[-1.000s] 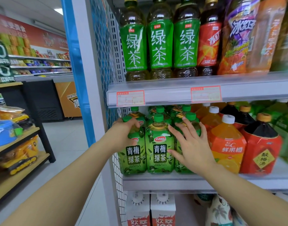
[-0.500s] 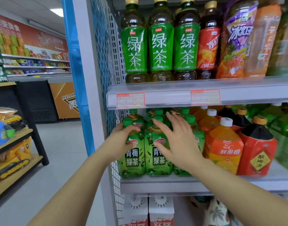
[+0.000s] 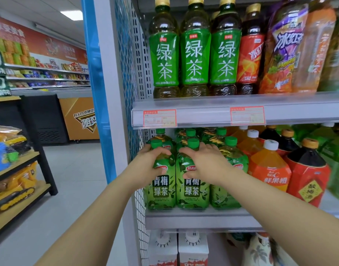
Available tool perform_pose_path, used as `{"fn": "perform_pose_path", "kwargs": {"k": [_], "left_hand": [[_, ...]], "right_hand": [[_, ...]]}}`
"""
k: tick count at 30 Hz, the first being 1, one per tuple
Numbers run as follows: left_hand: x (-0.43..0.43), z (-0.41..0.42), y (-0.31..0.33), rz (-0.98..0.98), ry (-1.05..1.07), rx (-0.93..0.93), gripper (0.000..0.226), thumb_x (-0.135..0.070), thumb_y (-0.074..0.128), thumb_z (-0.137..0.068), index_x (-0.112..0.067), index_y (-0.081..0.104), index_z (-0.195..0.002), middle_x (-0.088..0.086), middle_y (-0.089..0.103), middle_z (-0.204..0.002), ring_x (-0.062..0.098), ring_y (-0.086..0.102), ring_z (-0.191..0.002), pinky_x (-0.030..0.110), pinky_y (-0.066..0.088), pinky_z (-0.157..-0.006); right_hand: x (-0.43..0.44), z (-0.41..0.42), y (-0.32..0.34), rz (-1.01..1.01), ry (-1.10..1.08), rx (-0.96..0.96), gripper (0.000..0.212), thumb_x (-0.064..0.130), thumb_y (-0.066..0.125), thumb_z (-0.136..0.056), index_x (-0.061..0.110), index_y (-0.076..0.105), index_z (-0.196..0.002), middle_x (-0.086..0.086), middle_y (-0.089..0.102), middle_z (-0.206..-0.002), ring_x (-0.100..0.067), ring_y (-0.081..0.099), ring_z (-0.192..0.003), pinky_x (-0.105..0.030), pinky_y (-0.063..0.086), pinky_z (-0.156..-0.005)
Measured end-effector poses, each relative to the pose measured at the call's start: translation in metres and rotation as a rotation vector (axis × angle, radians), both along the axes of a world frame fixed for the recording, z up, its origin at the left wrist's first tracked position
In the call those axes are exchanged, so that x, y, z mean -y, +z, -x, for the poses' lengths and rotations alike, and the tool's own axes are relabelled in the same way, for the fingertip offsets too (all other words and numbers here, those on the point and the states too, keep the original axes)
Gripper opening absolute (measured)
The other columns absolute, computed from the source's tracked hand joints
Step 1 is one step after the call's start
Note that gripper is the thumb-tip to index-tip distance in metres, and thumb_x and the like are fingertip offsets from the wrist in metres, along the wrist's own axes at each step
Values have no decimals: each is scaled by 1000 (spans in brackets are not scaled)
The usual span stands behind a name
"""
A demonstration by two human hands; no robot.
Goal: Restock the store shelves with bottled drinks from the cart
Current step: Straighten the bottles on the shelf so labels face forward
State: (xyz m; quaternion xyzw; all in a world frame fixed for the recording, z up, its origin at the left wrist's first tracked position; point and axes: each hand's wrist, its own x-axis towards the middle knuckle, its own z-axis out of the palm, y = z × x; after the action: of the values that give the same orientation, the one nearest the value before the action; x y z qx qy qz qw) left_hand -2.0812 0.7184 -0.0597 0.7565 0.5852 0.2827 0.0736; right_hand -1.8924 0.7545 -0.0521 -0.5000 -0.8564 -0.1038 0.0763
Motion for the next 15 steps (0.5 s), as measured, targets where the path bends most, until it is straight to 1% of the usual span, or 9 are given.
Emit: {"fn": "perform_pose_path", "kwargs": {"k": [3, 5, 8, 10, 12, 13, 14, 15], "left_hand": [[-3, -2, -2, -20, -12, 16, 47, -15, 66, -85, -33, 50, -125, -7, 35, -114, 7, 42, -104, 14, 29, -96], [-3, -3, -4, -27, -18, 27, 47, -15, 65, -86, -33, 49, -127, -7, 35, -115, 6, 42, -105, 13, 28, -96], [-2, -4, -11, -53, -8, 41, 50, -17, 64, -87, -35, 47, -130, -2, 36, -129, 11, 40, -119, 17, 26, -103], [1, -4, -17, -88, -1, 44, 53, -17, 63, -88, -35, 44, -134, 0, 32, -140, 13, 34, -128, 17, 20, -105], [2, -4, -23, -114, -4, 53, 57, -17, 62, -88, -36, 41, -137, 0, 28, -145, 15, 30, -133, 21, 19, -110], [1, -4, -26, -124, -7, 61, 57, -18, 62, -88, -37, 40, -138, 0, 27, -146, 17, 30, -135, 26, 20, -114], [0, -3, -28, -129, -8, 71, 57, -18, 61, -88, -37, 39, -138, 0, 26, -147, 18, 29, -135, 32, 23, -115], [0, -3, -30, -135, -6, 79, 57, -18, 61, -89, -38, 39, -138, 0, 26, -147, 19, 29, -135, 35, 24, -115]], "right_hand": [[-6, -5, 6, 95, 48, 3, 78, 53, 61, -81, 38, 17, -144, -25, 35, -141, -37, 34, -131, -42, 25, -110], [-7, -9, 7, 128, 73, 10, 78, 52, 60, -82, 39, 16, -144, -26, 33, -142, -38, 32, -133, -42, 26, -111], [-8, -13, 8, 123, 94, 36, 79, 54, 58, -83, 40, 12, -145, -26, 30, -145, -38, 28, -135, -42, 23, -112], [-4, -15, 6, 128, 100, 38, 80, 56, 56, -83, 43, 7, -145, -26, 21, -150, -38, 20, -140, -42, 17, -115], [2, -18, 0, 68, 122, -45, 79, 60, 52, -82, 48, 4, -144, -21, 7, -155, -38, 11, -142, -43, 10, -116], [5, -19, -2, -3, 143, -139, 74, 60, 50, -83, 49, 8, -143, -16, 3, -157, -36, 9, -143, -41, 7, -115], [7, -20, -4, -81, 170, -245, 67, 59, 48, -85, 49, 16, -143, -11, 4, -157, -33, 10, -143, -38, 6, -113], [7, -19, -2, -132, 194, -324, 58, 55, 45, -89, 46, 24, -142, -7, 9, -157, -29, 12, -143, -36, 5, -112]]}}
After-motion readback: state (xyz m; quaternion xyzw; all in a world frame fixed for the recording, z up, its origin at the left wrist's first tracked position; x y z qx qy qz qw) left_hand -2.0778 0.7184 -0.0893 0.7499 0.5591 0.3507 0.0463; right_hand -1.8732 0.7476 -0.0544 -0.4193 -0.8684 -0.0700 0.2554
